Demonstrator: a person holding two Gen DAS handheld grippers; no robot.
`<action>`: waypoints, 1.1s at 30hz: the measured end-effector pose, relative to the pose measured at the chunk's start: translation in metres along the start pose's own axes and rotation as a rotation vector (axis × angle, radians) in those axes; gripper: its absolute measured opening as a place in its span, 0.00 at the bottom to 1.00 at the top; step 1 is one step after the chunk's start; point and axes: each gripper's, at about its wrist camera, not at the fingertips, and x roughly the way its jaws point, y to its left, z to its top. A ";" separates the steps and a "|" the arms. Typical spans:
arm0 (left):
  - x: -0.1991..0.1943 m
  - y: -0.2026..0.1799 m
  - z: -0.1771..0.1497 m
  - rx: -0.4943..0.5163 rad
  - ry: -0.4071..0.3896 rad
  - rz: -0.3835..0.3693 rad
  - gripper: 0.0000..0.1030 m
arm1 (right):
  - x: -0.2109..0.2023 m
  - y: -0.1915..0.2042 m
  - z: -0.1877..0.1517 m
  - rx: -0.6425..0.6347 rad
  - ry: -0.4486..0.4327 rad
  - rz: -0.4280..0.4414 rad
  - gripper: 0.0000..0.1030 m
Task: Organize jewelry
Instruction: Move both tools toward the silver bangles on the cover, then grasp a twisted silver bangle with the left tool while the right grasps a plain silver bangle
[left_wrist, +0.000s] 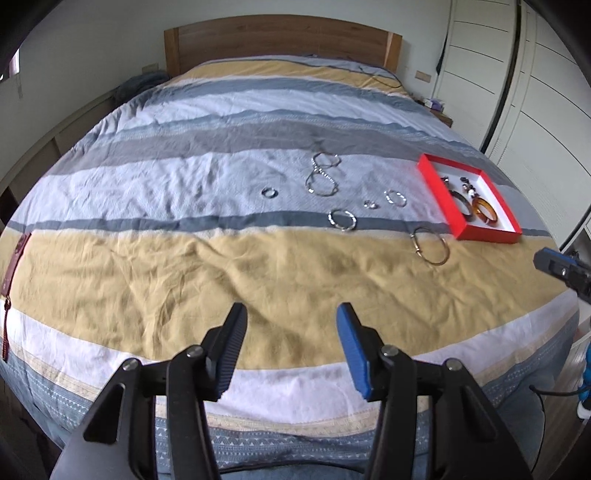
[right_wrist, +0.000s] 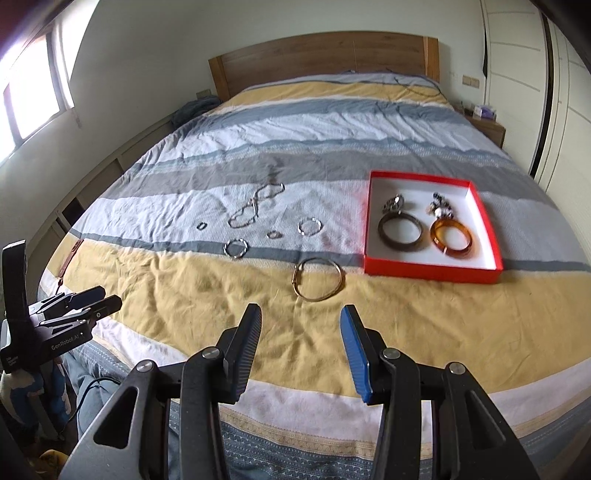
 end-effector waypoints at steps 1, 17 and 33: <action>0.006 0.001 0.002 -0.004 0.006 -0.002 0.47 | 0.008 -0.003 -0.001 0.008 0.012 0.004 0.43; 0.133 -0.024 0.078 0.027 0.085 -0.037 0.46 | 0.139 -0.047 0.017 0.155 0.160 0.034 0.31; 0.199 -0.053 0.091 0.108 0.125 -0.016 0.40 | 0.197 -0.056 0.027 0.133 0.180 0.019 0.21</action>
